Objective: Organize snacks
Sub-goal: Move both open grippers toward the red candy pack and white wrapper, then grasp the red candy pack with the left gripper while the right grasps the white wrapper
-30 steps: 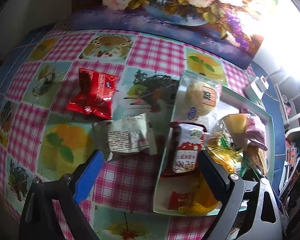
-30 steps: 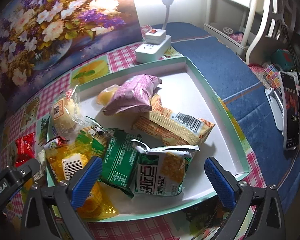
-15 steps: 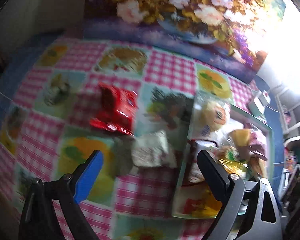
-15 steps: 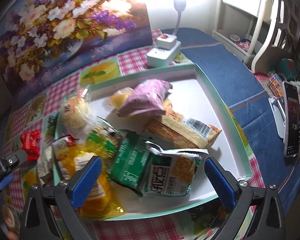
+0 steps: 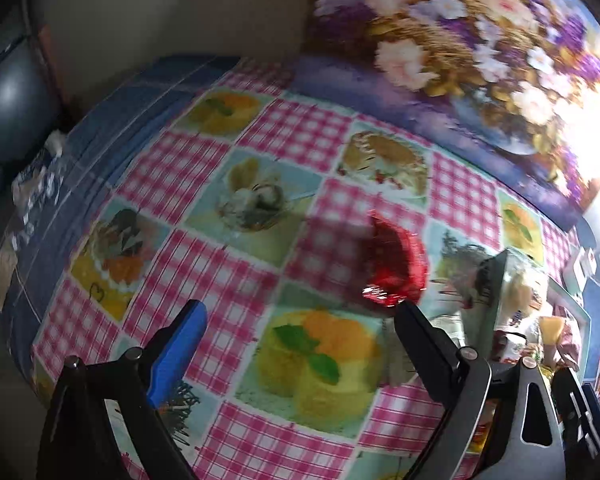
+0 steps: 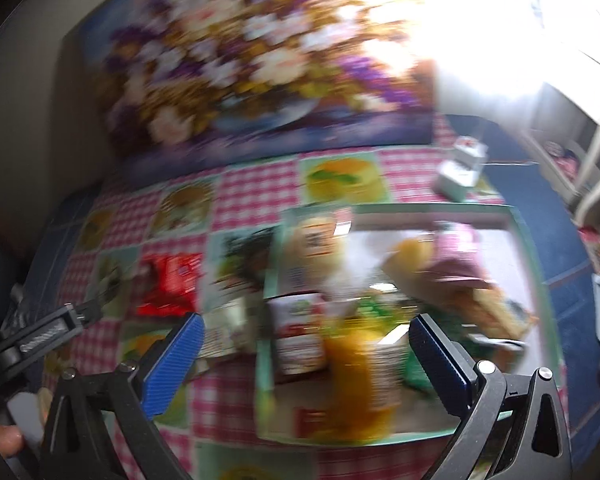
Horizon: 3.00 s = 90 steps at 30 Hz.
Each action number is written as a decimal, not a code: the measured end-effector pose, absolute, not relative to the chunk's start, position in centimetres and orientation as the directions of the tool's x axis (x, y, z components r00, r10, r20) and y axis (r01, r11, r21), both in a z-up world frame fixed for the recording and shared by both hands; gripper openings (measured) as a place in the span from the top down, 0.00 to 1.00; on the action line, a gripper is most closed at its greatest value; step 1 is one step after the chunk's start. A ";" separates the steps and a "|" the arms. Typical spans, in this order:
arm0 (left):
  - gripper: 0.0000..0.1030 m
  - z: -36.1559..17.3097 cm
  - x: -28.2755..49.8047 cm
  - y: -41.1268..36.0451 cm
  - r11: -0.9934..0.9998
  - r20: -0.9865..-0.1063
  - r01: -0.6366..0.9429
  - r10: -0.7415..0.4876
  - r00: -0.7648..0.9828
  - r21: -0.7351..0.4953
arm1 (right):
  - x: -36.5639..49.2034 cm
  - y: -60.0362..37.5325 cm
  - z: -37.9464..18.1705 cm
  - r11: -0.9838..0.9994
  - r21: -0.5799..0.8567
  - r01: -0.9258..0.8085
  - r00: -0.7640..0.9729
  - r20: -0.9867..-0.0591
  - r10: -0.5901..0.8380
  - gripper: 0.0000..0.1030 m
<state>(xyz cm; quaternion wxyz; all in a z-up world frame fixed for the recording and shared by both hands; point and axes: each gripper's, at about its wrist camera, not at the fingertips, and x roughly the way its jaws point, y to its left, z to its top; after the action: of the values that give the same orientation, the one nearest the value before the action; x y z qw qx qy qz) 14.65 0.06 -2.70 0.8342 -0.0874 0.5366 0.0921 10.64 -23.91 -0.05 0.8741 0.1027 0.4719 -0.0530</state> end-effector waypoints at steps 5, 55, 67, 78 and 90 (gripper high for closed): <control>0.08 -5.0 15.3 0.9 0.957 -0.935 -0.282 0.036 0.352 -0.070 | 13.2 -19.3 -1.8 0.991 0.110 0.080 0.489 -0.870 0.057 0.00; 0.08 -8.3 17.5 3.9 0.899 -0.954 -0.419 0.008 0.300 -0.124 | 17.2 -15.8 -9.7 0.998 0.070 -0.008 0.339 -0.938 0.068 0.44; 0.08 -6.4 18.2 3.3 0.878 -0.927 -0.413 -0.085 0.365 -0.243 | 17.2 -17.1 -6.8 0.998 0.052 0.031 0.414 -0.909 0.034 0.44; 0.08 -7.1 20.9 -0.9 0.866 -0.908 -0.369 -0.195 0.370 -0.336 | 18.0 -19.4 -5.0 0.994 0.032 0.102 0.487 -0.873 -0.022 0.44; 0.09 -8.3 24.0 -2.9 0.903 -0.918 -0.326 -0.151 0.366 -0.279 | 20.7 -23.1 -4.2 0.976 0.075 0.206 0.528 -0.848 -0.046 0.44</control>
<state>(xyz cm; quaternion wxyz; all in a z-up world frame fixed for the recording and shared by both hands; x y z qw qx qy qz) 23.99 -2.95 -8.27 0.7984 -0.2129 0.5606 0.0547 20.75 -23.11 -4.18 0.8702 0.0834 0.4802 -0.0725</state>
